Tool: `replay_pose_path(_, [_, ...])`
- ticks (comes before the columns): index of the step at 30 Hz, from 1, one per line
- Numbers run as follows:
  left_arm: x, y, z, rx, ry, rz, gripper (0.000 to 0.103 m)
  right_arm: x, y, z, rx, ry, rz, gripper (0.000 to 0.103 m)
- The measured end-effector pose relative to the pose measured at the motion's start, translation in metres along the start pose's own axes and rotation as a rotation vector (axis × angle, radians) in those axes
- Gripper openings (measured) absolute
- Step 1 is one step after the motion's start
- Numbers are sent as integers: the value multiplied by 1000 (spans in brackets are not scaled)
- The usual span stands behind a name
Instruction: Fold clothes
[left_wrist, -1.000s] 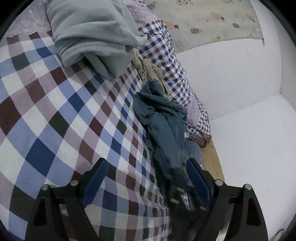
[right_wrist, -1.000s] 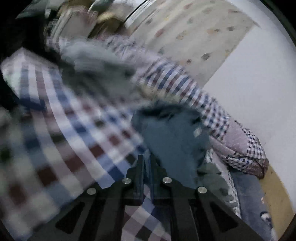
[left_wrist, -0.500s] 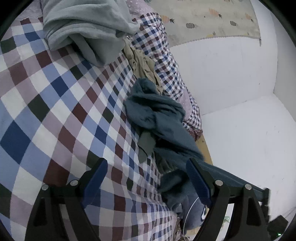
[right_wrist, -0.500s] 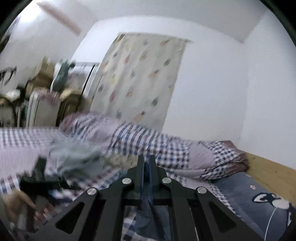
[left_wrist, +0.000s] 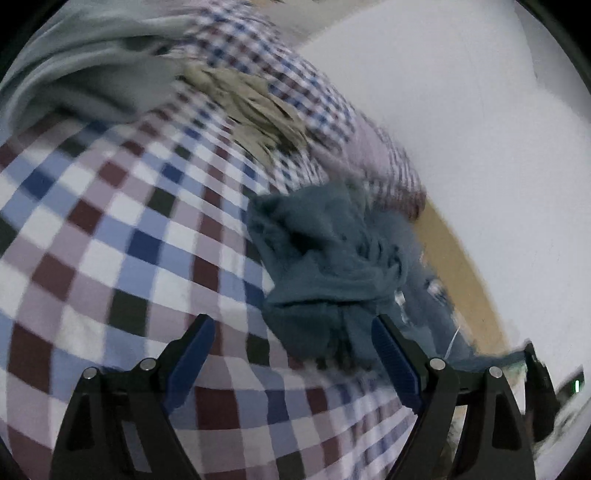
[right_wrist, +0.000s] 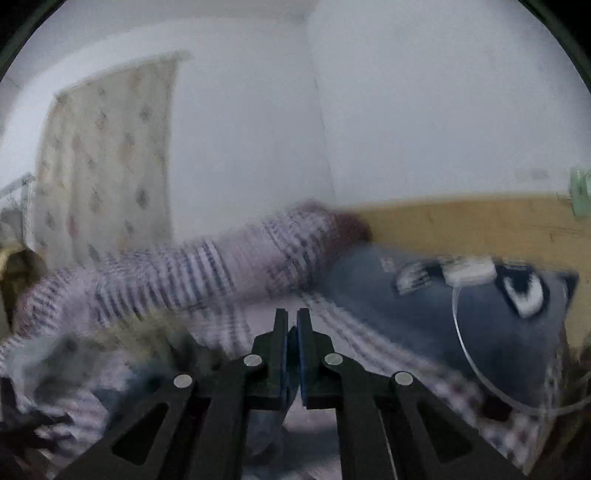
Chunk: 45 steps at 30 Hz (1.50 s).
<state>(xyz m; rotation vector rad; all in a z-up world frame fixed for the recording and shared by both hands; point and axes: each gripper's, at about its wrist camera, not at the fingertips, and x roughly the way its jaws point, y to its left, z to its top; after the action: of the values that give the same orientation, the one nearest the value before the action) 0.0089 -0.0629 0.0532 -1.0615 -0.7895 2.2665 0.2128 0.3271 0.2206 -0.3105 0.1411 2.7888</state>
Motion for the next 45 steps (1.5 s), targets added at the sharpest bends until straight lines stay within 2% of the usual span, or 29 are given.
replay_pose_path(2, [8, -15, -3, 100, 27, 41, 89, 11, -8, -14, -8, 60, 5, 4])
replay_pose_path(5, [14, -32, -9, 215, 33, 110, 89, 18, -10, -26, -30, 102, 23, 4])
replay_pose_path(8, [22, -44, -8, 293, 25, 159, 89, 23, -3, -30, -67, 110, 42, 4])
replay_pose_path(14, [61, -63, 8, 399, 68, 253, 89, 33, -6, -32, -87, 103, 63, 4])
replay_pose_path(16, [69, -71, 16, 434, 58, 272, 79, 36, -13, -30, -83, 93, 56, 4])
replay_pose_path(17, [71, -73, 20, 443, 48, 278, 57, 37, -16, -29, -80, 91, 52, 4])
replay_pose_path(18, [74, -77, 26, 440, 45, 283, 28, 37, -20, -28, -73, 90, 47, 4])
replay_pose_path(19, [76, -79, 31, 431, 49, 281, 20, 38, -24, -27, -67, 88, 42, 4])
replay_pose_path(21, [78, -86, 43, 410, 49, 225, 8, 40, -32, -26, -55, 90, 34, 4])
replay_pose_path(23, [74, -95, 57, 395, 32, 178, 7, 40, -41, -24, -43, 91, 25, 4])
replay_pose_path(25, [62, -106, 79, 356, -12, 115, 6, 39, -51, -23, -35, 86, 12, 4])
replay_pose_path(29, [19, -131, 136, 234, -176, -28, 5, 33, -70, -19, -12, 62, -21, 4])
replay_pose_path(32, [-15, -146, 177, 137, -329, -126, 5, 25, -86, -15, 4, 30, -65, 4])
replay_pose_path(33, [-25, -151, 188, 115, -378, -141, 5, 23, -92, -14, 13, 22, -89, 4])
replay_pose_path(35, [-31, -155, 207, 102, -437, -85, 6, 23, -106, -14, 40, 26, -137, 4])
replay_pose_path(38, [-16, -138, 228, 47, -436, -3, 6, 40, -130, -26, 82, 133, -200, 4])
replay_pose_path(40, [8, -115, 237, 0, -344, 44, 7, 57, -137, -39, 71, 227, -226, 7])
replay_pose_path(41, [20, -105, 238, -12, -298, 96, 12, 65, -138, -46, 54, 272, -237, 7])
replay_pose_path(42, [31, -95, 234, -17, -250, 136, 23, 72, -137, -53, 29, 315, -247, 8])
replay_pose_path(43, [36, -87, 228, -21, -221, 149, 29, 77, -136, -58, 9, 345, -253, 8])
replay_pose_path(44, [37, -80, 219, -22, -218, 144, 42, 77, -135, -59, -11, 349, -258, 10])
replay_pose_path(45, [36, -74, 211, -22, -220, 135, 62, 76, -133, -58, -32, 343, -268, 21])
